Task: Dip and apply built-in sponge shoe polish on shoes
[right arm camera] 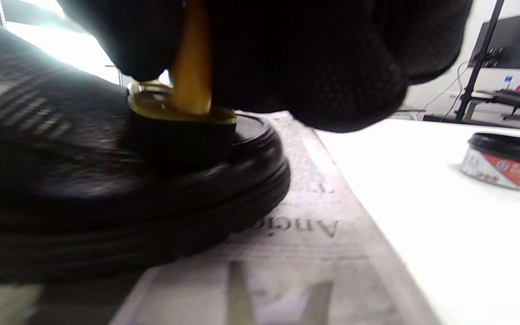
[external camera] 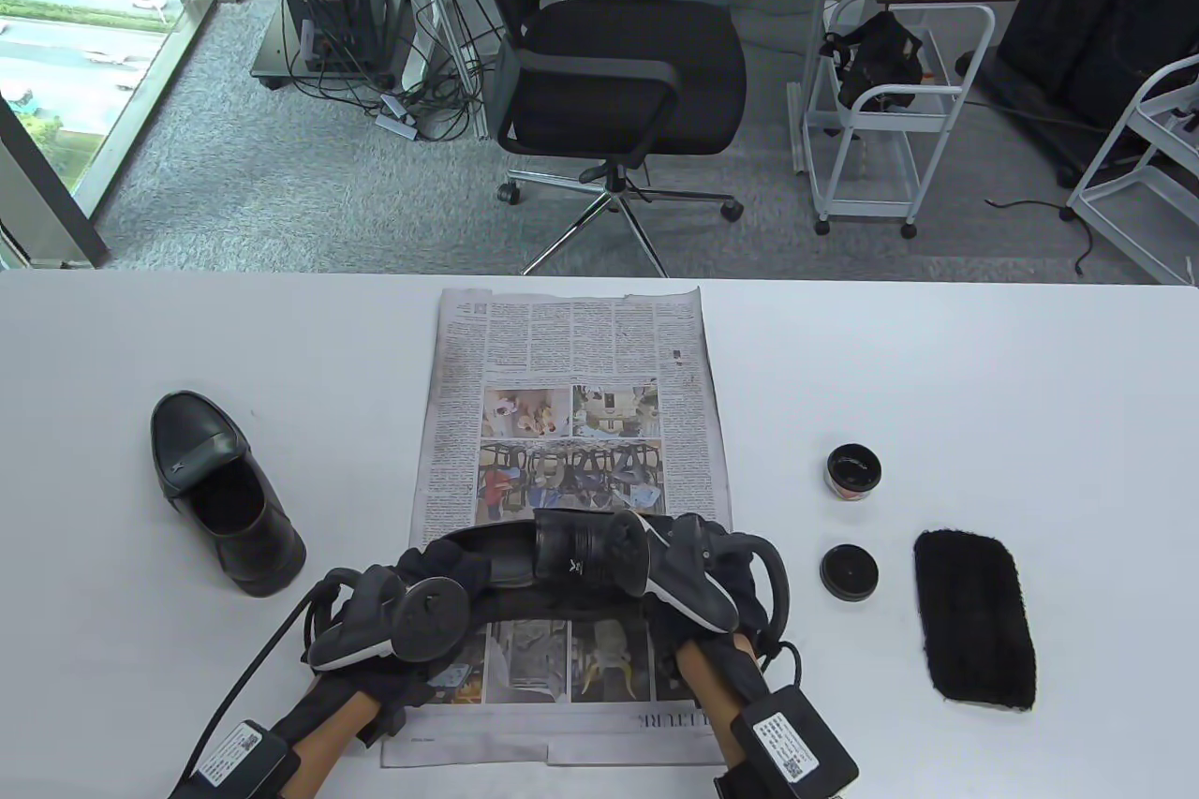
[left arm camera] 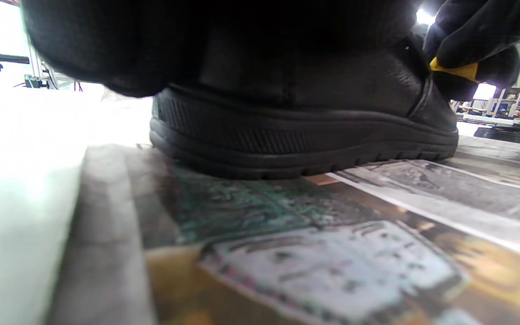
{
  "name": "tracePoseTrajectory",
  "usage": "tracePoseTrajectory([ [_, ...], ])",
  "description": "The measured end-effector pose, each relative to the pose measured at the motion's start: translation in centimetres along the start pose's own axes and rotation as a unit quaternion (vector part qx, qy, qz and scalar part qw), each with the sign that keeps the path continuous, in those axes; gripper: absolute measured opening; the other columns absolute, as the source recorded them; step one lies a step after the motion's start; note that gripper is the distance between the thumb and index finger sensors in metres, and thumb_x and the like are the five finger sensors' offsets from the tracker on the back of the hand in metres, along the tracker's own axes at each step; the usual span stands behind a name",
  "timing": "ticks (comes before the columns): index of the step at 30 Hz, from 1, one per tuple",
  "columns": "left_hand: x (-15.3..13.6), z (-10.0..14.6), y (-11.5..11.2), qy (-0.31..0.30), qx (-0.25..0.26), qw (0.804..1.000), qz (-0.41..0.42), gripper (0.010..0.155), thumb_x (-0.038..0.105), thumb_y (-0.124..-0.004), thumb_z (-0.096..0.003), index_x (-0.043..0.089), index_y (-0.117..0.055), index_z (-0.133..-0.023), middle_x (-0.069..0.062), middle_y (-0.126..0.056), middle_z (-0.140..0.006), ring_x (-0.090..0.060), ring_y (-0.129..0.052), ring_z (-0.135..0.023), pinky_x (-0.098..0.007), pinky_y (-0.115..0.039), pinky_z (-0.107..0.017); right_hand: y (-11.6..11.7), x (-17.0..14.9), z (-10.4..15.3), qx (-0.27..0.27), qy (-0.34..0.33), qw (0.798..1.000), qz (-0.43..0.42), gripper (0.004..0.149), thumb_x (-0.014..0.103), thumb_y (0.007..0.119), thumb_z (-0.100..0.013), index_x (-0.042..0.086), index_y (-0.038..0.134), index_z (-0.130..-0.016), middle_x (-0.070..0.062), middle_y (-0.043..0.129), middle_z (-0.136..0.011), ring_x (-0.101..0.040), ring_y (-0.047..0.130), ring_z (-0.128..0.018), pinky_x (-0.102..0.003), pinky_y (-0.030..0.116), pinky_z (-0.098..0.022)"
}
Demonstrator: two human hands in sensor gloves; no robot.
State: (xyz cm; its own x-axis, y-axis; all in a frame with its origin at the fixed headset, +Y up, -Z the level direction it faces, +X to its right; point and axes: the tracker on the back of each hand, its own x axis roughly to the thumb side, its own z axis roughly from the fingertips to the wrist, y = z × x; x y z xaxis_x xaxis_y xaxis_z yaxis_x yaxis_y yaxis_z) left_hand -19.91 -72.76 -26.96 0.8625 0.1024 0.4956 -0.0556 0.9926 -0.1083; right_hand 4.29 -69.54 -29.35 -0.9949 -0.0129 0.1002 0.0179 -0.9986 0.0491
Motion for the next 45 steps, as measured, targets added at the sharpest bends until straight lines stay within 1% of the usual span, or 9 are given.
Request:
tracePoseTrajectory([
  [4,0.0,0.0,0.0,-0.001,0.0,1.0,0.0,0.051,0.048,-0.062,-0.061,0.017,-0.055,-0.101,-0.008,-0.058,-0.091,-0.045,-0.082,-0.066,-0.061,-0.074,-0.052,-0.2,1.6,0.3,0.014,-0.029,0.998,-0.047,0.044,0.039,0.076,-0.043,0.012,0.084,-0.078,-0.011,0.096,-0.053,-0.027,0.098,-0.039,-0.058,0.079,-0.052],
  [8,0.0,0.0,0.0,-0.001,0.0,1.0,0.0,0.051,0.048,-0.062,-0.0609,0.017,-0.055,-0.101,-0.008,-0.058,-0.091,-0.045,-0.083,-0.065,-0.061,-0.074,-0.052,-0.8,3.5,0.2,-0.016,-0.056,0.992,-0.112,0.044,0.036,0.075,-0.043,0.012,0.084,-0.079,-0.011,0.097,-0.056,-0.028,0.099,-0.042,-0.061,0.075,-0.055],
  [11,0.0,0.0,0.0,-0.001,0.0,1.0,0.001,0.051,0.048,-0.062,-0.061,0.017,-0.055,-0.101,-0.008,-0.058,-0.091,-0.045,-0.083,-0.066,-0.06,-0.074,-0.052,-1.1,4.2,-0.7,-0.05,-0.061,0.989,-0.127,0.044,0.036,0.075,-0.043,0.012,0.083,-0.079,-0.011,0.096,-0.057,-0.029,0.099,-0.043,-0.06,0.075,-0.054],
  [16,0.0,0.0,0.0,-0.002,0.0,1.0,0.001,0.051,0.048,-0.062,-0.0609,0.017,-0.055,-0.101,-0.008,-0.058,-0.091,-0.045,-0.082,-0.066,-0.061,-0.074,-0.052,-1.4,4.0,-2.2,-0.076,-0.04,0.986,-0.146,0.044,0.036,0.074,-0.043,0.013,0.082,-0.08,-0.012,0.094,-0.059,-0.03,0.097,-0.045,-0.061,0.074,-0.055],
  [24,0.0,0.0,0.0,-0.002,-0.001,1.0,0.002,0.051,0.048,-0.062,-0.0609,0.017,-0.055,-0.101,-0.008,-0.058,-0.091,-0.045,-0.082,-0.066,-0.061,-0.074,-0.052,-0.5,2.0,-3.4,-0.083,0.003,0.987,-0.138,0.045,0.038,0.076,-0.042,0.014,0.082,-0.079,-0.01,0.095,-0.059,-0.029,0.098,-0.044,-0.06,0.075,-0.054],
  [30,0.0,0.0,0.0,-0.001,0.0,1.0,0.001,0.051,0.048,-0.062,-0.061,0.018,-0.055,-0.101,-0.008,-0.057,-0.091,-0.045,-0.082,-0.066,-0.061,-0.074,-0.052,-1.9,-1.9,-2.9,-0.1,0.04,0.984,-0.14,0.044,0.04,0.079,-0.039,0.015,0.084,-0.075,-0.009,0.096,-0.055,-0.028,0.098,-0.041,-0.059,0.076,-0.054],
  [35,0.0,0.0,0.0,-0.001,0.0,1.0,0.001,0.051,0.048,-0.062,-0.061,0.017,-0.055,-0.101,-0.008,-0.058,-0.091,-0.045,-0.083,-0.066,-0.061,-0.074,-0.052,-2.8,-7.7,-1.9,-0.107,0.1,0.982,-0.117,0.044,0.042,0.08,-0.039,0.016,0.084,-0.074,-0.008,0.096,-0.053,-0.027,0.098,-0.04,-0.058,0.077,-0.053],
  [41,0.0,0.0,0.0,0.0,0.001,1.0,0.0,0.051,0.048,-0.062,-0.061,0.017,-0.055,-0.101,-0.008,-0.057,-0.091,-0.045,-0.082,-0.066,-0.061,-0.074,-0.052,-1.8,-14.9,0.2,-0.074,0.184,0.978,-0.061,0.044,0.037,0.08,-0.04,0.015,0.082,-0.078,-0.01,0.094,-0.059,-0.029,0.097,-0.045,-0.059,0.075,-0.056],
  [45,0.0,0.0,-0.1,0.0,0.0,1.0,0.0,0.051,0.048,-0.062,-0.0609,0.017,-0.055,-0.101,-0.008,-0.057,-0.091,-0.045,-0.083,-0.066,-0.06,-0.074,-0.052,-0.7,-17.4,1.2,-0.053,0.207,0.976,-0.04,0.043,0.034,0.079,-0.041,0.015,0.082,-0.08,-0.011,0.094,-0.063,-0.03,0.098,-0.048,-0.06,0.074,-0.057],
])
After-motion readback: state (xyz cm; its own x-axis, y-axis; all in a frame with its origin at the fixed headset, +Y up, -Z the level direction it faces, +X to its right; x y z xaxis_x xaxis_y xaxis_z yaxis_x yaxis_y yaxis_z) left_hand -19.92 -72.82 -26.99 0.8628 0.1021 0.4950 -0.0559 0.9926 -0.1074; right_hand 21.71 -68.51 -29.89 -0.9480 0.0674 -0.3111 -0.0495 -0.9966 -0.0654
